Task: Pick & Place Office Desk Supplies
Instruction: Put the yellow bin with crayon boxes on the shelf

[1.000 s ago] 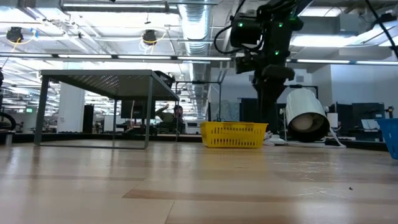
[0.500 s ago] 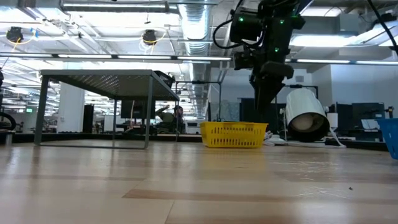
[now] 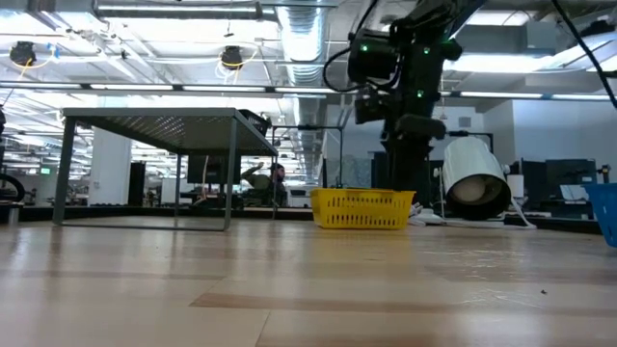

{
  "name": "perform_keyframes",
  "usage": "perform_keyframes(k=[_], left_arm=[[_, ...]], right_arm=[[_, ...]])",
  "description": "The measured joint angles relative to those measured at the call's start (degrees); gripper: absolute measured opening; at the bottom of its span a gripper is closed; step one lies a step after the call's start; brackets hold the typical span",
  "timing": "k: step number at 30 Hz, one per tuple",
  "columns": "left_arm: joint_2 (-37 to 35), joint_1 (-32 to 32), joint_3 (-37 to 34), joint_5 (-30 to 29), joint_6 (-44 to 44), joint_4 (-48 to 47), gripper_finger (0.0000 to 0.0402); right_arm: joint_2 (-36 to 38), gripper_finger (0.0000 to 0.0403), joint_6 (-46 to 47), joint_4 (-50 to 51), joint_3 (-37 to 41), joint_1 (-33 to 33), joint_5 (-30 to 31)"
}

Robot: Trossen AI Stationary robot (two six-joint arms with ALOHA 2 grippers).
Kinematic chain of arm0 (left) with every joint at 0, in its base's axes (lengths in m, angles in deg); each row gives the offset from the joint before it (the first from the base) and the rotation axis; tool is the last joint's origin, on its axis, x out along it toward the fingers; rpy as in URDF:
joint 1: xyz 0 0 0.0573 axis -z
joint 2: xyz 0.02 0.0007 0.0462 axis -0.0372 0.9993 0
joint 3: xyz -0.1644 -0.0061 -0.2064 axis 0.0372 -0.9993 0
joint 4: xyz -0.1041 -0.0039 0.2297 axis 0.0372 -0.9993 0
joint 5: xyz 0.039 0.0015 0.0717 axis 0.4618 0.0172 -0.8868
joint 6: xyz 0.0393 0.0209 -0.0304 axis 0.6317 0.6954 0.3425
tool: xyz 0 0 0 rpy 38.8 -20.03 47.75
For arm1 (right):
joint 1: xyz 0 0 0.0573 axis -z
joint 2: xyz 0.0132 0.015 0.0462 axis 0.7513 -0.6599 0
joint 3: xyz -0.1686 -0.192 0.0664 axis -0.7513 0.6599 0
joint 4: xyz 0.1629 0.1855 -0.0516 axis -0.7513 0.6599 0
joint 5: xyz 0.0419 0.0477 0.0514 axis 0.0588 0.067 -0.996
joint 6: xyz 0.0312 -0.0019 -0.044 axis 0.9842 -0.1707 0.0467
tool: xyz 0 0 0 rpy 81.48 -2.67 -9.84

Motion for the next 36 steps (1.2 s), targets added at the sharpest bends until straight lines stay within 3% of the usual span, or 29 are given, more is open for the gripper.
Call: perform_keyframes(k=[10, 13, 18, 27, 36], left_arm=[[0.0, 0.0, 0.0, 0.6, 0.0, -0.1, 0.0104], [0.2, 0.0, 0.0, 1.2, 0.1, -0.1, 0.0104], [0.6, 0.0, 0.0, 2.6, 0.1, 0.0, 0.0104], [1.4, 0.0, 0.0, 2.6, 0.1, -0.5, 0.0104], [4.5, 0.0, 0.0, 2.6, 0.0, -0.4, 0.0104]], right_arm=[[-6.9, 0.0159, 0.0, 1.3, 0.0, 0.5, 0.0], [-8.8, 0.0121, 0.5, 2.4, 0.0, -0.1, 0.1], [-9.1, 0.0015, 0.4, 2.8, 0.0, -1.7, 0.0], [-3.1, 0.0005, 4.0, 2.9, -0.4, -6.9, -3.2], [-3.5, 0.0002, 10.0, 1.9, -0.4, -14.7, -6.0]])
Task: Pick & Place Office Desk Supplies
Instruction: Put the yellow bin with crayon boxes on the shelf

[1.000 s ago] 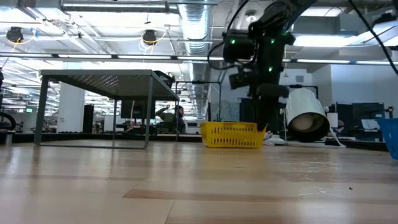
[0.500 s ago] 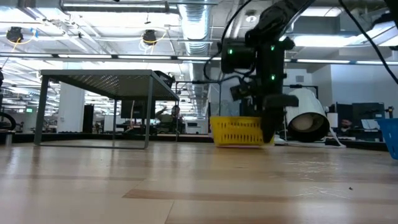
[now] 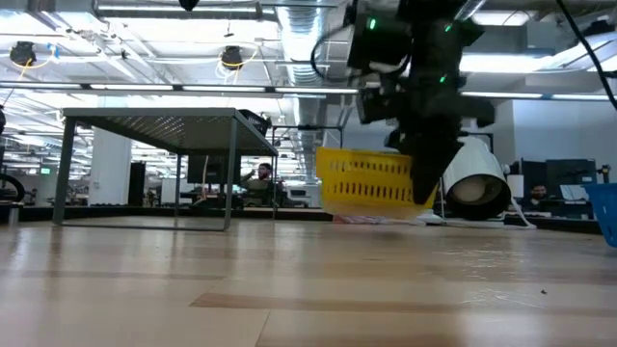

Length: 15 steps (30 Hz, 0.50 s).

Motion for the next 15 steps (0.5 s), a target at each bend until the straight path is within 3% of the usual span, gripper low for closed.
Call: perform_keyframes(k=[15], left_arm=[[5.5, 0.0, -0.1, 3.9, 0.0, 0.0, 0.0104]], right_arm=[[0.1, 0.0001, 13.2, -9.4, 0.0, -12.7, -1.4]])
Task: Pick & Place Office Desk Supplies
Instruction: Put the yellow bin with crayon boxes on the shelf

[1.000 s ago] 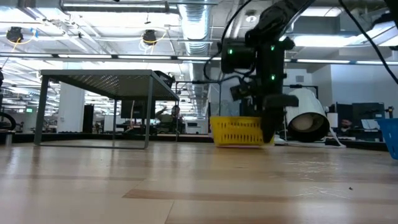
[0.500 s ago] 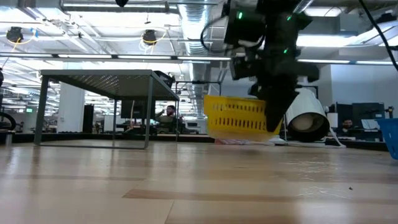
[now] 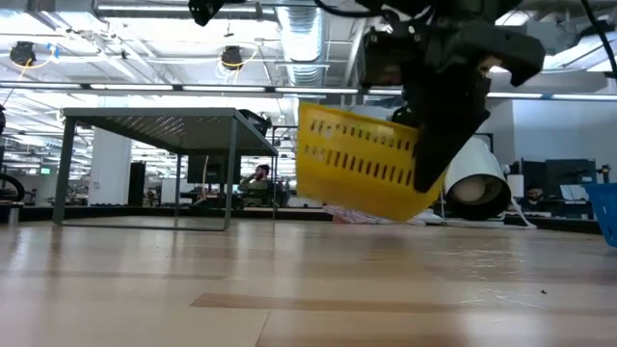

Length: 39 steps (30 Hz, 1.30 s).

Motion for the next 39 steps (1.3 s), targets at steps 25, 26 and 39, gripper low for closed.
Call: perform_keyframes(k=[25, 26, 39], left_arm=[[0.1, 2.9, 0.0, 0.8, -0.4, 0.3, 0.0104], [0.1, 2.9, 0.0, 0.8, -0.4, 0.3, 0.0104], [0.1, 2.9, 0.0, 4.0, -1.7, -1.5, 0.0104]], right_arm=[[-9.8, 0.0, 2.1, 4.0, -8.5, -5.5, 0.3], [-10.8, 0.0, 1.5, 5.3, -9.5, -5.6, 0.3], [-13.7, 0.0084, -0.1, 7.2, -16.1, -5.8, -2.8]])
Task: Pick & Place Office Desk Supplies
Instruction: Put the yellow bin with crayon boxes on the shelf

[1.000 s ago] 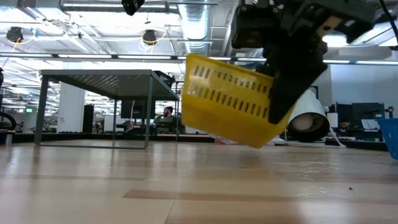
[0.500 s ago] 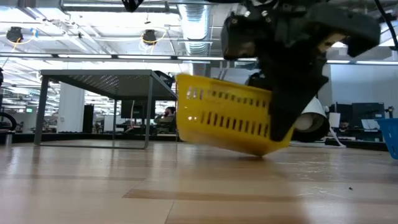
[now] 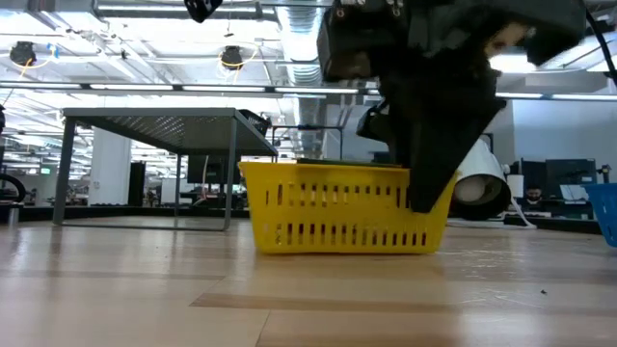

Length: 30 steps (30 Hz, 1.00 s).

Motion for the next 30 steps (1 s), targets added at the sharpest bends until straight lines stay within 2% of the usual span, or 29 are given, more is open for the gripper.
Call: perform_keyframes(k=[6, 9, 13, 19, 21, 25, 27, 30], left_arm=[[0.0, 0.0, 0.0, 7.6, 2.8, -0.2, 0.0104], [0.0, 0.8, 0.0, 11.3, 5.5, -2.0, 0.0104], [0.8, 4.3, 0.0, 11.5, 11.7, -4.1, 0.0104], [4.9, 12.6, 0.0, 8.3, 17.8, -3.2, 0.0104], [6.9, 15.2, 0.0, 5.9, 20.2, -3.1, 0.0104], [11.2, 19.1, 0.0, 0.2, 26.2, -2.8, 0.0104], [13.3, 20.0, 0.0, -2.6, 27.6, -3.0, 0.0104], [15.9, 19.7, 0.0, -4.4, 27.3, -1.3, 0.0104]], right_arm=[[0.0, 0.0165, 1.1, 0.3, -1.7, 0.3, -1.4], [0.0, 0.0193, 2.4, 1.0, -3.8, 0.4, -3.1], [0.0, 0.0206, 2.4, 5.2, -7.9, 0.1, -3.3], [0.0, 0.0197, 2.0, 12.0, -15.9, -0.7, -3.2], [0.0, 0.0191, 2.0, 14.4, -18.7, -1.0, -0.2], [1.3, 0.0178, 1.9, 21.1, -23.2, -2.5, 12.7], [4.3, 0.0172, 2.8, 21.8, -23.3, -2.9, 17.1], [11.6, 0.0166, 7.2, 22.5, -21.7, -3.6, 20.5]])
